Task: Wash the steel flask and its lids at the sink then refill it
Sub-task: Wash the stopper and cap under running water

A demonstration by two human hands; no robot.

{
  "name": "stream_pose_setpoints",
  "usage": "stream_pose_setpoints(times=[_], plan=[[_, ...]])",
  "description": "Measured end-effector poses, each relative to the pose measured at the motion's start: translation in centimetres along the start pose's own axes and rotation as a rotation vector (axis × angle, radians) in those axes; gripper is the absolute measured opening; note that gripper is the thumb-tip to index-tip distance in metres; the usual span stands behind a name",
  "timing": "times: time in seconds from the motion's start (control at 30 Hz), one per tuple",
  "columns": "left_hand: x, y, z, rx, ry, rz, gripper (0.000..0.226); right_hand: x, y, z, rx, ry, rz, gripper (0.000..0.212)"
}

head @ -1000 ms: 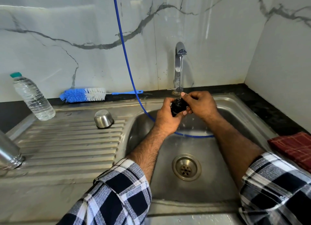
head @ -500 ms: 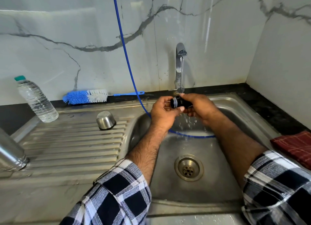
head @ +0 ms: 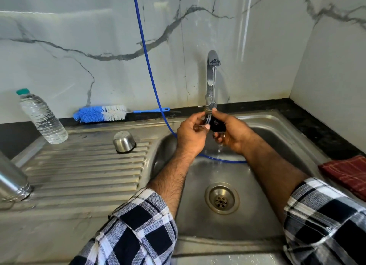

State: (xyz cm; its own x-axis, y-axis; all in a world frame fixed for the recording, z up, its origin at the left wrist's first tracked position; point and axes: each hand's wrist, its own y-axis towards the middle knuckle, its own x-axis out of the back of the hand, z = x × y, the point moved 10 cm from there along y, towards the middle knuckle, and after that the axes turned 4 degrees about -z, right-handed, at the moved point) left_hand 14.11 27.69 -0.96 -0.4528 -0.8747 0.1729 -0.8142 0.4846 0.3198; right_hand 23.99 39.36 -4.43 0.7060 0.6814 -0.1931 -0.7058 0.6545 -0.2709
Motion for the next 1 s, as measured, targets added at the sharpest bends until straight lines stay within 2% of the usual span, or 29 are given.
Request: stream_pose_setpoints(times=[0.13,0.23,0.3,0.4,0.53,0.63,0.8,0.9,1.0], plan=[[-0.4,-0.1,0.6,0.067,0.01,0.049,0.025,0.7,0.6,1.2,0.126,-0.003,-0.053,0.044],[-0.1,-0.2,1.2,0.136,-0.011,0.048,0.016,0.6,0.4,1.8,0.2,-0.006,-0.038,0.054],[-0.3,-0.5,1.4,0.19,-0.079,0.089,0.02,0.2,0.1,2.4,0.246,-0.038,-0.02,0.055],[-1.2,-1.2,1.2,0.214,-0.07,0.178,0.03,0.4,-0.8,3.4,0.31,-0.174,-0.109,0.04],[-1.4,-1.4,0.6,0.171,-0.098,0.163,0.031,0.1,-1.6,4.0,0.312,-0.371,-0.204,0.049],[-1.0,-1.2,0.4,0.187,-0.127,0.132,0.031,1.8,-1.0,3.7,0.259,-0.253,-0.302,0.036],[-0.6,-0.6,1.9,0.276,-0.31,0.078,0.047,2.7,0.5,2.2,0.197,-0.103,-0.227,0.015],[-0.3,-0.4,1.8,0.27,-0.334,0.033,0.046,2.3,0.7,2.3,0.198,-0.029,-0.203,0.022],[0.8,0.1,1.8,0.227,-0.282,-0.056,0.039,1.8,0.6,1.9,0.15,0.054,-0.142,0.016]])
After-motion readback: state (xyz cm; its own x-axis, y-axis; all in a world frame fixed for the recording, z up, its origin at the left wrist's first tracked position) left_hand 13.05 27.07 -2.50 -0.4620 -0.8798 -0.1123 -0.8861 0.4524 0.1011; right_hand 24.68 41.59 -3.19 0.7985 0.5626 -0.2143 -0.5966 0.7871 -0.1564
